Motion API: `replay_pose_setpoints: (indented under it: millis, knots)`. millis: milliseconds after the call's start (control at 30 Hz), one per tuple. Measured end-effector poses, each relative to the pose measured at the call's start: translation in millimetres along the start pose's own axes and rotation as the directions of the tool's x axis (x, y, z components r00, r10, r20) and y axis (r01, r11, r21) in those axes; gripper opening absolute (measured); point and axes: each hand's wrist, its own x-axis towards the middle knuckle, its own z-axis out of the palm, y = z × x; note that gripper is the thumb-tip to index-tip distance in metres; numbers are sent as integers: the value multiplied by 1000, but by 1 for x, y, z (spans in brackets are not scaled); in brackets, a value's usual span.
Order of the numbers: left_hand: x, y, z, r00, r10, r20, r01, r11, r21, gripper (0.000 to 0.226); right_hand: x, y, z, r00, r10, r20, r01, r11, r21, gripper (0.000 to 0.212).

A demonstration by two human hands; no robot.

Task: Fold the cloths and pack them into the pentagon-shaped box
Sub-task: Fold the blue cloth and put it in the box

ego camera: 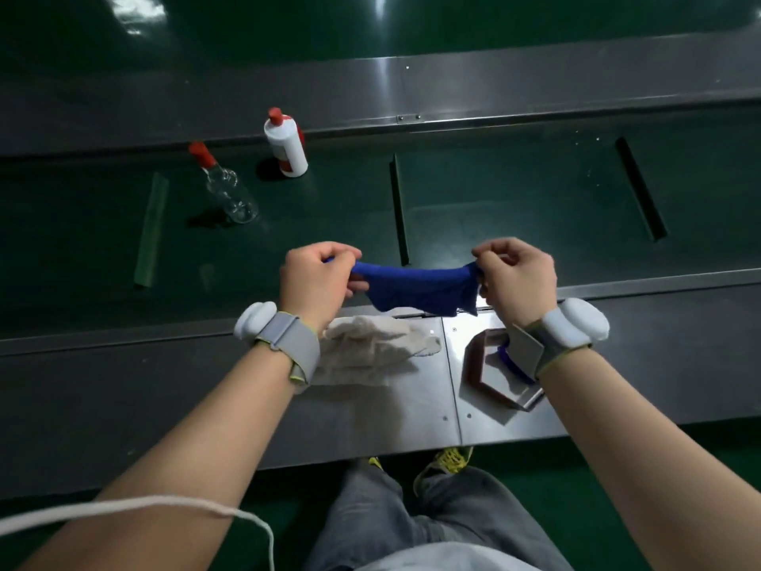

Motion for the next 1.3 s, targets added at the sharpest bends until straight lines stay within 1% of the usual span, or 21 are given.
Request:
replay_pose_setpoints:
  millis: [100,233,333,400,467,567,633,667,700,733,833,933,967,1000,1033,1067,1100,1133,1200,1233,1300]
  knots:
    - [1,0,-3,1000,12,16,-12,1000,-29,26,0,-5,2,1000,9,-11,-8,999,41,16]
    - [-9,-39,1,998,-52,36,53,998,-15,25,-5,34,10,986,165,18,-166,984,60,13]
    - [-25,-102,7,987,-136,82,129,988,85,26,-17,91,20,961,269,59,-266,962,-60,12]
    - [-40,-154,14,962,-231,147,207,965,163,25,-33,137,31,919,367,143,-345,925,-156,14]
    - [-60,-209,20,899,-376,225,318,913,256,21,-55,187,42,839,500,216,-464,864,-197,15]
    - [-92,-281,22,733,-616,289,506,778,374,21,-88,252,49,694,683,228,-621,728,-289,17]
    - [-107,-314,20,633,-711,305,567,695,442,20,-101,286,48,588,771,244,-688,636,-349,21]
    - [-111,-322,20,605,-735,306,581,671,461,19,-105,295,46,558,793,244,-699,607,-377,17]
    - [-111,-327,21,593,-747,301,589,657,471,17,-104,302,45,547,803,237,-699,594,-399,11]
    - [-110,-332,23,592,-751,293,589,651,478,17,-104,307,45,548,805,226,-701,590,-402,6]
    - [-93,-329,32,630,-727,274,584,676,450,19,-89,307,48,579,792,192,-706,605,-369,9]
    - [-72,-322,43,687,-693,220,604,713,356,20,-68,303,58,605,770,203,-736,638,-224,13]
    - [-65,-321,46,719,-671,183,604,733,312,26,-62,301,61,620,752,224,-737,656,-163,7]
    - [-59,-320,49,754,-643,132,594,754,280,33,-56,301,64,635,733,244,-734,670,-105,5]
    - [-53,-320,50,790,-610,62,575,772,271,39,-52,303,66,642,724,250,-730,678,-87,16]
    - [-50,-322,52,814,-581,-20,557,770,311,42,-50,307,66,644,725,244,-728,678,-95,23]
    - [-49,-324,53,819,-566,-92,556,745,369,44,-49,309,66,648,728,222,-714,683,-155,24]
    - [-49,-328,53,807,-573,-140,574,707,413,46,-50,312,67,667,717,203,-671,697,-253,22]
    - [-52,-337,59,755,-631,-181,637,640,429,59,-56,315,69,721,659,212,-531,723,-441,21]
    - [-53,-343,62,724,-663,-191,668,604,434,70,-61,314,71,739,629,242,-476,741,-474,24]
    - [-55,-348,65,671,-714,-200,705,531,470,92,-72,310,79,750,578,321,-402,784,-473,26]
